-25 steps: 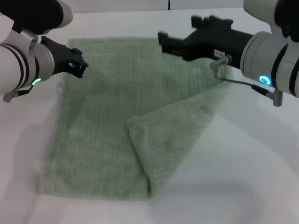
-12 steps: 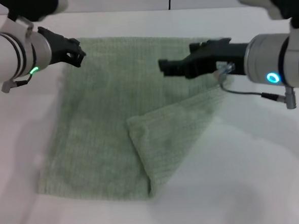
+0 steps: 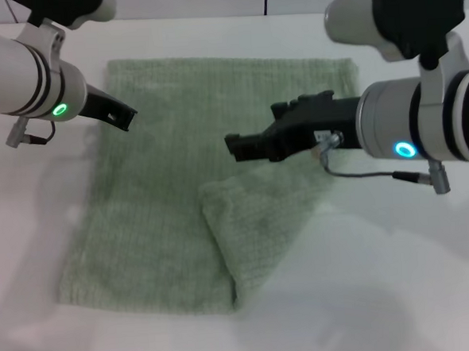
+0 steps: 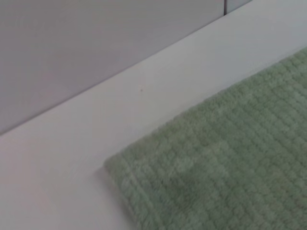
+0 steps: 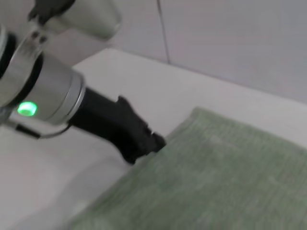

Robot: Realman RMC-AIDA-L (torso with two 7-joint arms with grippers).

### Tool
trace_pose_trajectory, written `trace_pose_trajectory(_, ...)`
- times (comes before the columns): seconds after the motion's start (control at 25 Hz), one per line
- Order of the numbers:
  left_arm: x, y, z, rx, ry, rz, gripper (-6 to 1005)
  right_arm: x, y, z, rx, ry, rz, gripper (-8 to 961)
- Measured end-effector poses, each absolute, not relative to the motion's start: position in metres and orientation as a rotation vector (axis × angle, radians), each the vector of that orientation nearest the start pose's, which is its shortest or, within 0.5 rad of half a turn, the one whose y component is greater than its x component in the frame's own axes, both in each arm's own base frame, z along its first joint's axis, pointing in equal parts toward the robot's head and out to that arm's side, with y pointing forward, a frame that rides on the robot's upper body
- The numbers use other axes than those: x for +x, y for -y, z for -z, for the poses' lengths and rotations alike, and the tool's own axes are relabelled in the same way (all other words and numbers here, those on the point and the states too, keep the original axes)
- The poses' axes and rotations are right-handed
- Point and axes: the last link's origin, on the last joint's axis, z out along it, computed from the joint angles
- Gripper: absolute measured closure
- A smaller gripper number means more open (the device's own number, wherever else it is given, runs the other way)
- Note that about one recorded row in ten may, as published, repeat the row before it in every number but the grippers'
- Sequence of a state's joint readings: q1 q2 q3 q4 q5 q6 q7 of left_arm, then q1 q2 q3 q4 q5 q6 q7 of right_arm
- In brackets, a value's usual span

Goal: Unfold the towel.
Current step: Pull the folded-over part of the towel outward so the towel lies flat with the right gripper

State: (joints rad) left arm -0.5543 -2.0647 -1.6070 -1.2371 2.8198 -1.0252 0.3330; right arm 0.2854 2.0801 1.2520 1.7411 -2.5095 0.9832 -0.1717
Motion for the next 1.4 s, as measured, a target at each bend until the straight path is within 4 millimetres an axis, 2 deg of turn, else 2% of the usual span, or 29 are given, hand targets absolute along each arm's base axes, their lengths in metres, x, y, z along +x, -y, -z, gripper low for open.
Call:
trace_pose_trajectory(0.32,-0.221,-0.407,-0.003,-2.165,0.976,-0.300,986,0.107,-0.300,0.061,-2.461,-0.793,0.005,113)
trace_pose_trajectory(0.72,-0.227,-0.404,-0.001,-2.137,1.062,-0.292,982,0.098,-0.301,0.064,-2.456,-0.792,-0.024,114)
trace_pose_trajectory(1.04,-0.235,-0.402,0.003,-2.135,1.090,-0.318,979,0.098,-0.295,0.090,-2.508,-0.777,0.002,115)
trace_pose_trajectory(1.08,-0.234,-0.402,0.003,-2.137,1.087,-0.320,979,0.099,-0.295,0.098,-2.519,-0.772,0.018,115)
trace_pose_trajectory(1.4,-0.236,-0.401,0.006,-2.144,1.087,-0.335,976,0.100,-0.302,0.117,-2.539,-0.747,0.079,117)
